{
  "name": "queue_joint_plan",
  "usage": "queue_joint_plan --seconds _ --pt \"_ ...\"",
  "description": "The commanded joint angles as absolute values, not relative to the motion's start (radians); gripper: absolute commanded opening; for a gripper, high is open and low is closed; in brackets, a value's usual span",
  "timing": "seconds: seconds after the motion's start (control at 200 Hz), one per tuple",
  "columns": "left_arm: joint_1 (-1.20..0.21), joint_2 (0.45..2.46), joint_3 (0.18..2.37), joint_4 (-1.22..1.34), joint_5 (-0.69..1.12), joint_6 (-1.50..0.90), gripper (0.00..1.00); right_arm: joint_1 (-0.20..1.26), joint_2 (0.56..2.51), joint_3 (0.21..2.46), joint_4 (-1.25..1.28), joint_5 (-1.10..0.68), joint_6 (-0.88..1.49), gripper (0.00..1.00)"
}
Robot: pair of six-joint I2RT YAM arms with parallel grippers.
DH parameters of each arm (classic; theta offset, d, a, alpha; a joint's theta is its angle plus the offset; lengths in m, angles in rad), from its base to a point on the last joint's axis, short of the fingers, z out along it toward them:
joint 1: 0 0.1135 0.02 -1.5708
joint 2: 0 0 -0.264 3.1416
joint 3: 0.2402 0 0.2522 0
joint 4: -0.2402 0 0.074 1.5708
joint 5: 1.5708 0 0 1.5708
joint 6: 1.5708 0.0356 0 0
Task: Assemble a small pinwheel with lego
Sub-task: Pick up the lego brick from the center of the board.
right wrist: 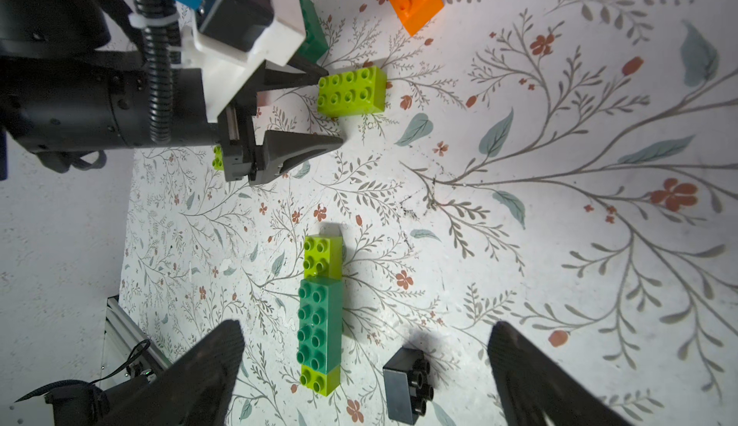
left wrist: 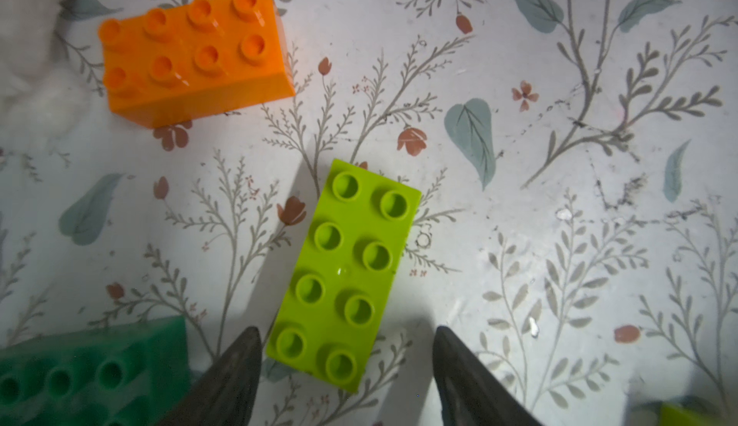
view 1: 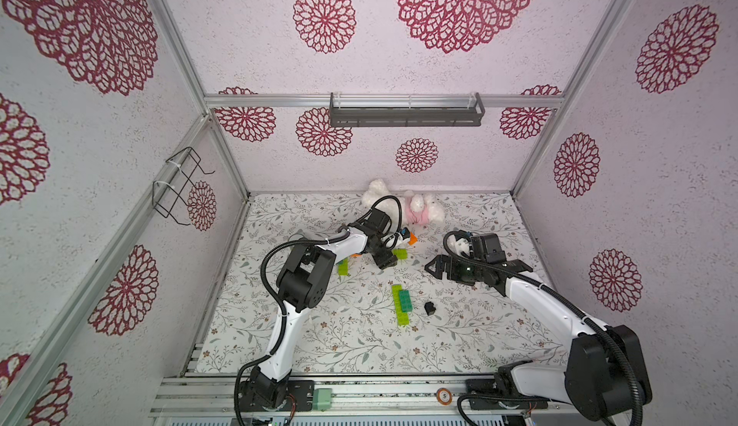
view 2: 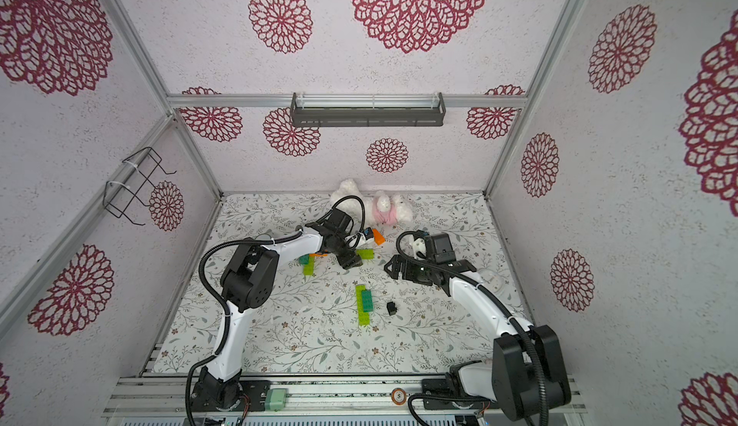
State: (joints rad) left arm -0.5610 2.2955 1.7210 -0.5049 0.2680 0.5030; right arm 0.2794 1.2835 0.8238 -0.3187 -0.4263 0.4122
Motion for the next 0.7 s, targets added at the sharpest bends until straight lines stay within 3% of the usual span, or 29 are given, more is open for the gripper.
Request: queue_joint_plan --seconds 0.0,0.205,0.505,0.696 --pt "-0.551 2.331 1.781 -0.548 0.282 0.573 0.70 0.275 1.246 0.828 -0.324 -0.448 0.417 0.99" --pt "-0.551 2.359 1.819 -0.610 0.301 0.610 0.64 0.275 1.257 0.811 -0.322 -0.456 0.417 0.99" --pt "-0.556 2.335 1.797 -0.587 0.304 0.551 0.42 0.275 1.258 0.821 -0.326 -0.452 0.413 0.99" --pt "-0.594 2.307 1.743 -0.521 0.195 0.417 0.39 0.275 1.264 0.826 -0.312 -0.460 0.416 0.99"
